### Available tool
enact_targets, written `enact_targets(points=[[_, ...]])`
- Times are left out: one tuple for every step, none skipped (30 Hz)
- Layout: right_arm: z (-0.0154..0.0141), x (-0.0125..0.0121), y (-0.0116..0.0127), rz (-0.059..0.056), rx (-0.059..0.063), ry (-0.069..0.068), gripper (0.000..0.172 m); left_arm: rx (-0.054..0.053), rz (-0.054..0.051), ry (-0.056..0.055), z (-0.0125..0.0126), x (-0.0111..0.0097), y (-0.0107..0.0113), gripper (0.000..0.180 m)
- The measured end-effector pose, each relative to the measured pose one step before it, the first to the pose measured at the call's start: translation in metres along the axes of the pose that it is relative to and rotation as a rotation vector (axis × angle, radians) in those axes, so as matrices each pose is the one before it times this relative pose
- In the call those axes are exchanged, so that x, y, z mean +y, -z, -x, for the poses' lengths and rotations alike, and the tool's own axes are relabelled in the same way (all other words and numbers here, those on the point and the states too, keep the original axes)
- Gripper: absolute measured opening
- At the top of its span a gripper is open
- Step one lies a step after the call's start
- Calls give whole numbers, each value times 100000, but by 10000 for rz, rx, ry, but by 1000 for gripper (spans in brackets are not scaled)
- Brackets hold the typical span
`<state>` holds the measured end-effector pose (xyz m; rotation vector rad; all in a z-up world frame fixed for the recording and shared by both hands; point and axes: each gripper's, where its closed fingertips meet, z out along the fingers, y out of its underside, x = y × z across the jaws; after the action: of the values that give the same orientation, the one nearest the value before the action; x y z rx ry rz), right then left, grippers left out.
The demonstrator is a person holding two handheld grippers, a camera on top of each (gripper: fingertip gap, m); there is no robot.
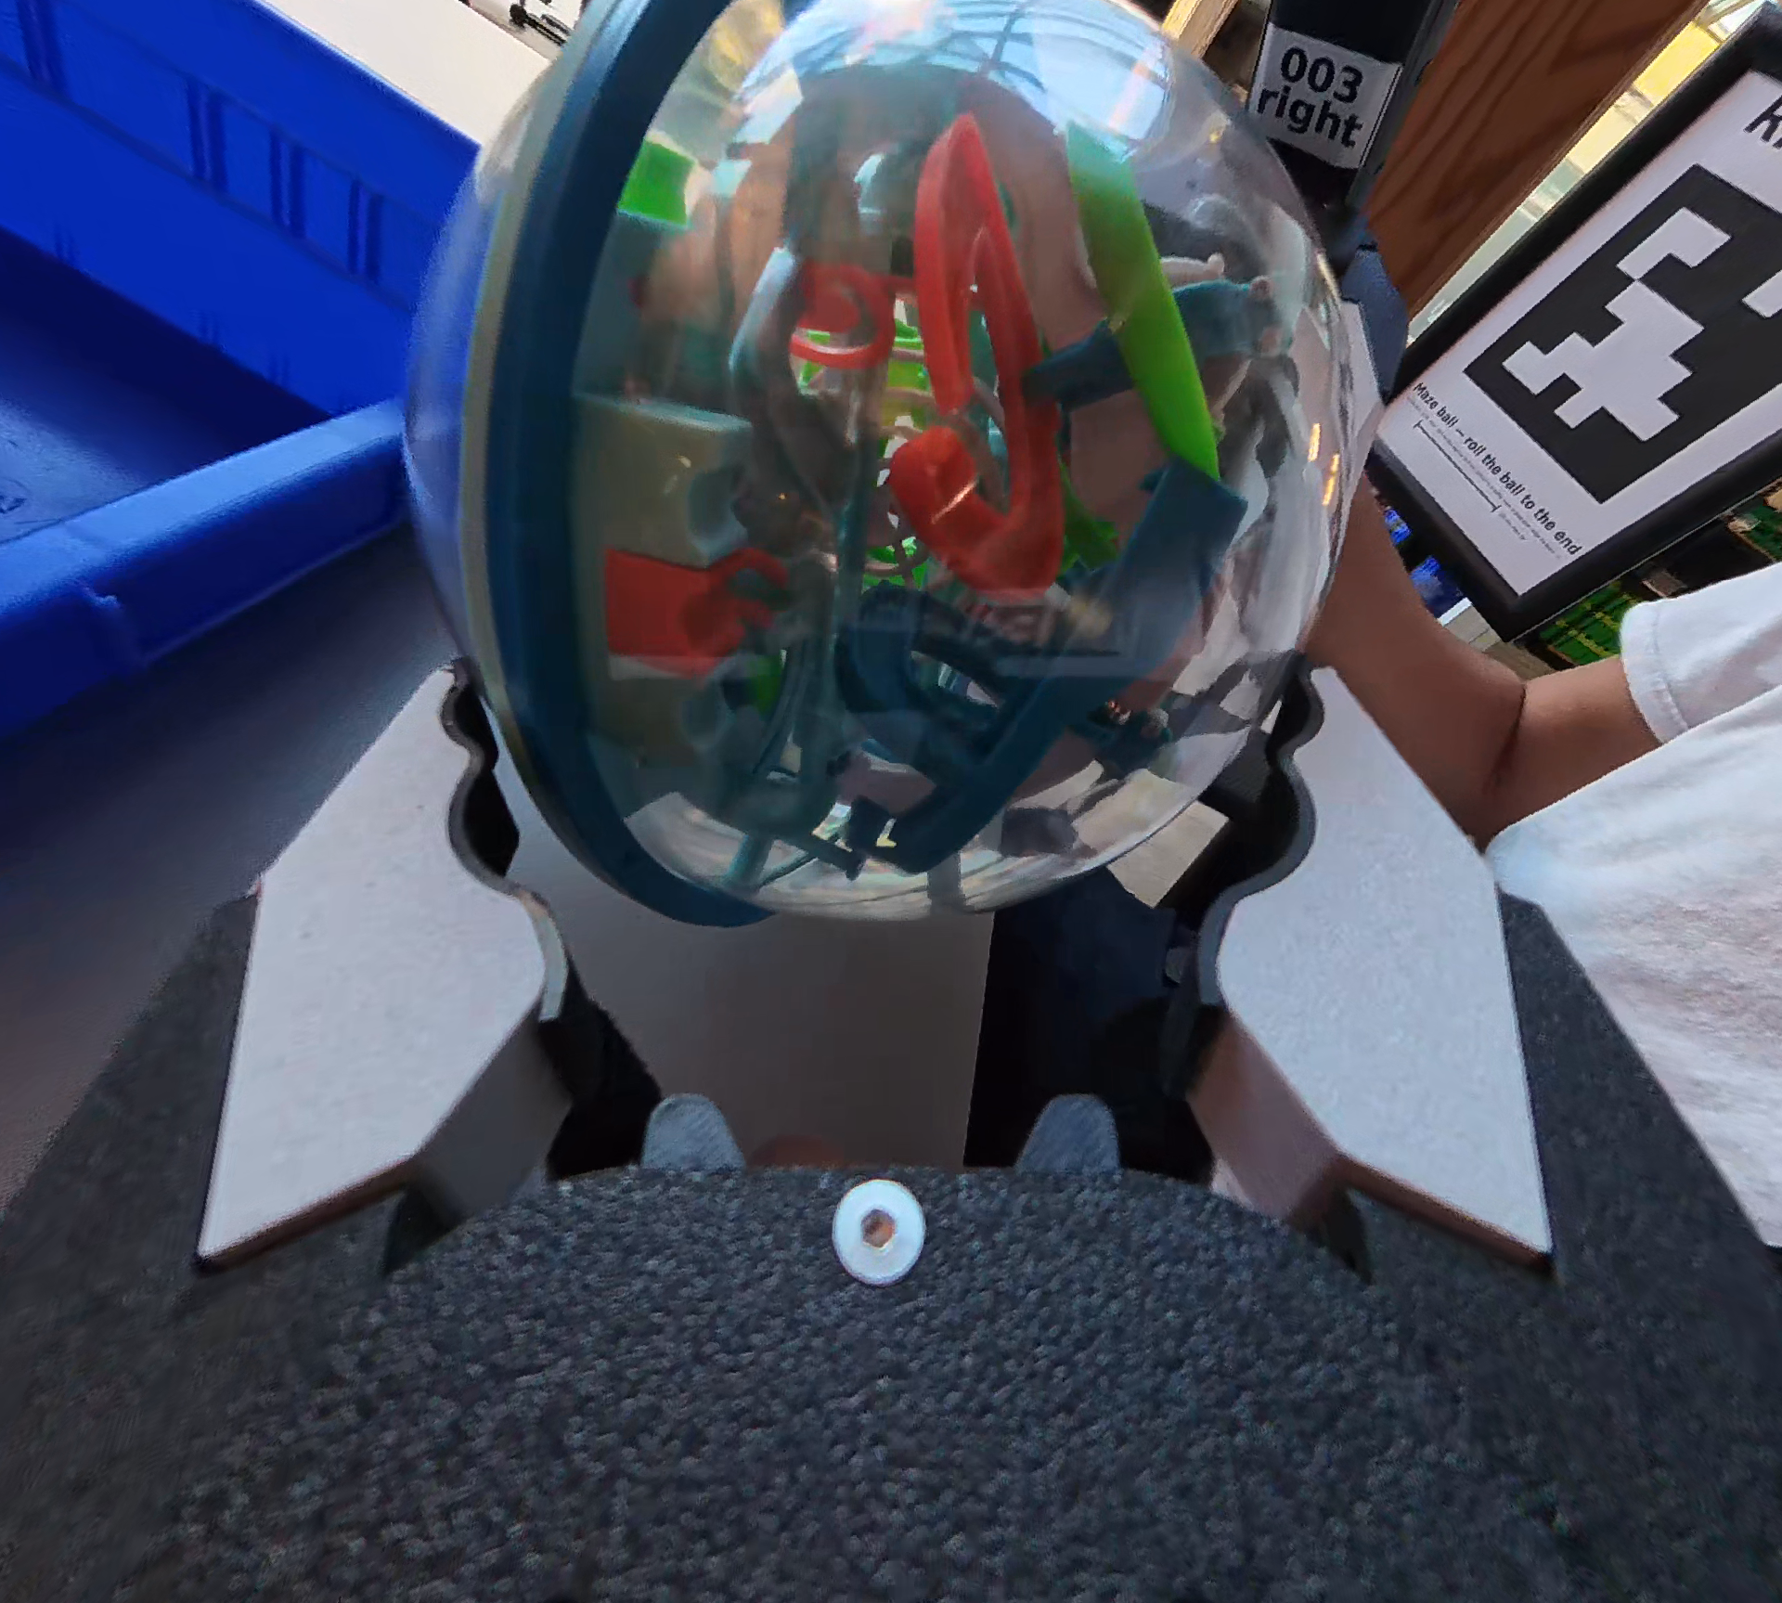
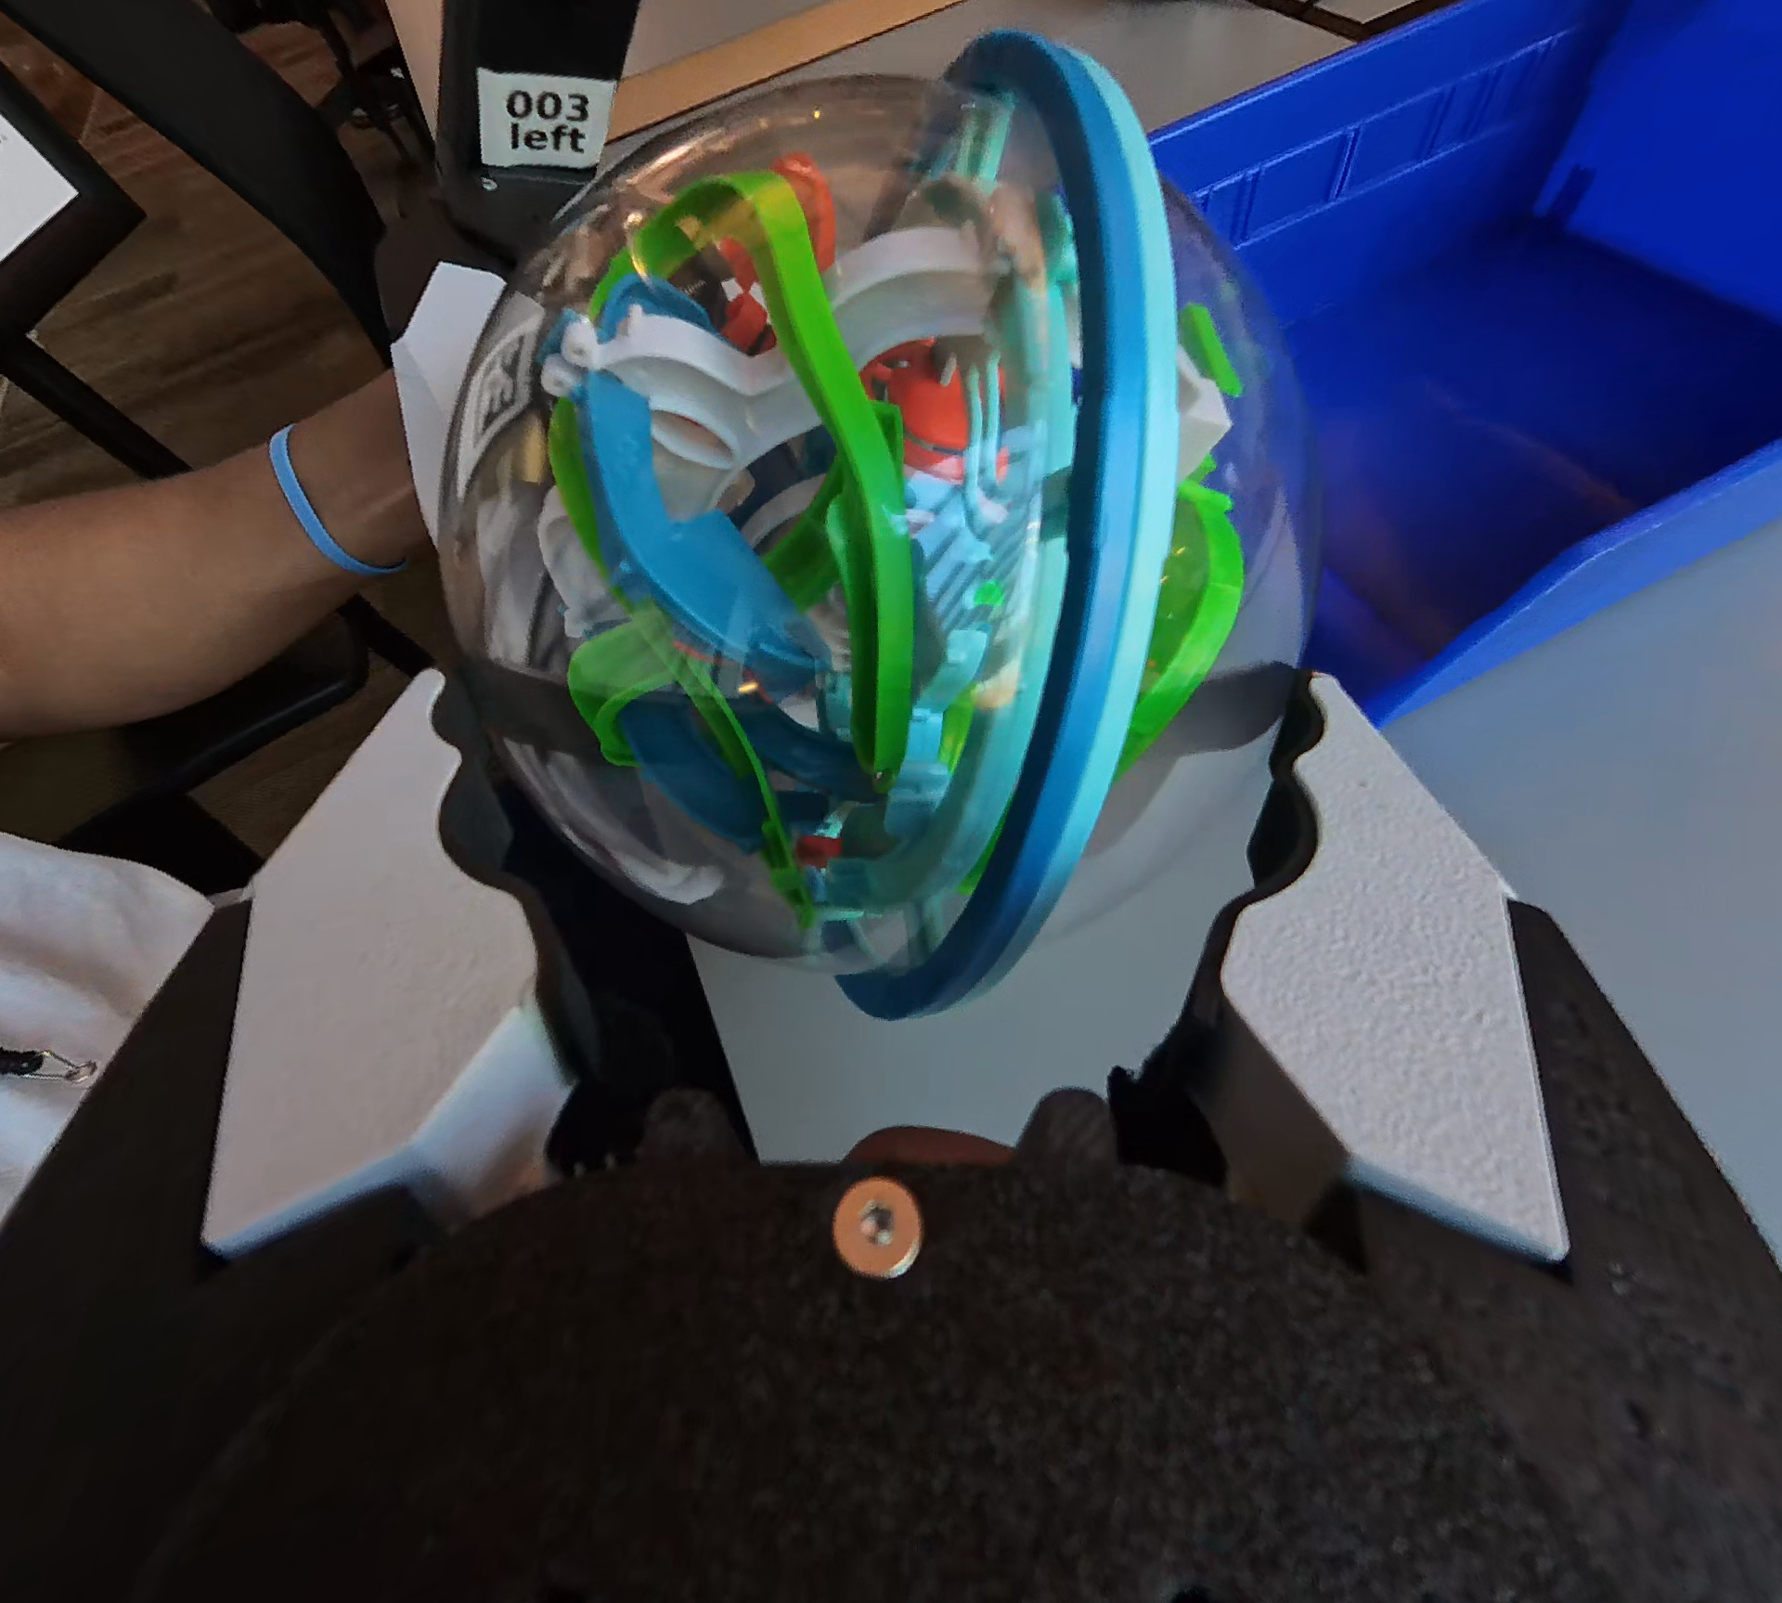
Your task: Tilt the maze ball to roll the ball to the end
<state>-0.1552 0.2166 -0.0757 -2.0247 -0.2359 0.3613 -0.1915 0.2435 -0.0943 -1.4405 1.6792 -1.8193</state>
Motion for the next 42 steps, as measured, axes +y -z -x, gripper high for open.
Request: enact_targets(points=[[7, -43, 36, 1, -10, -31, 155, 41, 9, 100, -21, 83, -44, 153], [10, -39, 33, 7, -19, -24, 155, 36, 31, 109, -23, 99, -48, 153], [-14, -32, 27, 3, -26, -37, 155, 25, 39, 116, -7, 104, -50, 153], [-34, 7, -1, 9, -41, -57, 155, 3, 72, 124, 18, 123, -38, 152], [-51, 88, -29, 27, -63, -88, 155, -37, 74, 105, 57, 105, -44, 152], [-89, 145, -74, 14, -82, -110, 155, -75, 62, 73, 109, 71, -31, 152], [-118, 200, -101, 5, -92, -114, 155, -95, 57, 48, 143, 85, -27, 153], [-139, 242, -138, -2, -94, -124, 155, -88, 80, 72, 181, 129, -35, 152], [-146, 294, -155, 28, -104, -158, 155, -75, 108, 89, 186, 205, -58, 153], [-155, 305, -153, 54, -94, -105, 155, -74, 101, 63, 180, 239, -80, 153], [-148, 281, -136, 46, -93, -46, 155, -48, 49, 49, 134, 171, -56, 153], [-83, -192, 9, -229, -100, -11, 154, -18, -48, 3, 20, 2, 24, 152], [-56, -15, -6, -53, -106, 69, 156, -61, 96, -59, 27, 211, -18, 152], [-43, -42, 45, -45, -115, 169, 156, -100, 73, -182, -5, 167, 13, 150], [-16, 18, 78, -12, -159, 206, 156, -119, 165, -274, -28, 291, 61, 149], [0, 76, 94, 24, -213, 172, 154, -119, 229, -362, -20, 399, 114, 145], [8, 82, 96, -13, -255, 70, 154, -87, 265, -416, 2, 484, 175, 141], [51, 65, 92, -37, -279, -37, 154, -12, 230, -375, 0, 444, 224, 135], [50, 33, 71, -25, -245, -32, 153, 93, 86, -209, 7, 227, 223, 130], [29, 1, 31, -62, -191, 30, 154, 85, -59, -74, 174, -51, 198, 130], [68, -19, 0, -53, -167, 61, 153, -41, -71, -5, 428, -164, 118, 137], [10, -21, -12, -11, -117, 40, 154, 45, 3, -32, 237, -123, 5, 142], [-32, -39, -25, 1, -88, 21, 154, 174, -6, -99, -90, -174, -97, 143], [10, -37, -28, 24, -84, 54, 154, 146, -5, -128, -148, -174, -202, 145], [33, -55, -68, 26, -70, 72, 154, 157, 29, -123, -232, -91, -279, 145], [38, -76, -80, 5, -47, 57, 153, 31, 64, -83, -62, -5, -287, 146], [2, -76, -56, 8, -11, 25, 153, -48, 68, -43, 118, 52, -191, 148], [-57, -63, 80, 26, 26, 26, 153, 12, -1, 20, 36, 22, -51, 147], [-45, -106, 187, -35, 66, -34, 152, -17, -50, 52, 48, -3, -8, 146], [-3, -454, 472, -278, 121, -139, 149, -43, -83, 58, 54, -25, 5, 146], [71, -497, 736, -340, 198, -204, 149, -54, -77, 56, 26, -19, 20, 146], [-146, -293, 855, -261, 453, -108, 150, -69, -62, 46, 14, 1, 17, 145], [-248, 119, 706, -50, 635, -90, 152, -81, -49, 29, -6, -2, 7, 145], [225, 498, 344, 127, 444, -132, 153, -83, -19, 20, -35, 26, 11, 145], [635, 549, -23, 102, 240, -143, 154, -87, -15, 0, -62, 19, -8, 145], [324, 505, -311, 87, 356, -161, 155, -96, -25, -34, -75, 6, -31, 145], [332, 483, -487, 150, 241, -148, 155, -114, -32, -39, -53, -17, -43, 145], [425, 183, -573, 62, 87, -145, 155, -103, -46, -21, -64, -52, -43, 145], [139, 76, -547, 84, 185, -155, 155, -118, -51, -2, -50, -78, -57, 144], [-300, 167, -406, 227, 399, 69, 155, -102, -45, 9, -69, -62, -48, 144], [-267, 248, -330, 296, 339, 159, 155, -66, -15, -38, -85, 16, -19, 144], [36, 120, -149, 207, 23, 89, 155, -69, 14, -61, -14, 87, 77, 144]])
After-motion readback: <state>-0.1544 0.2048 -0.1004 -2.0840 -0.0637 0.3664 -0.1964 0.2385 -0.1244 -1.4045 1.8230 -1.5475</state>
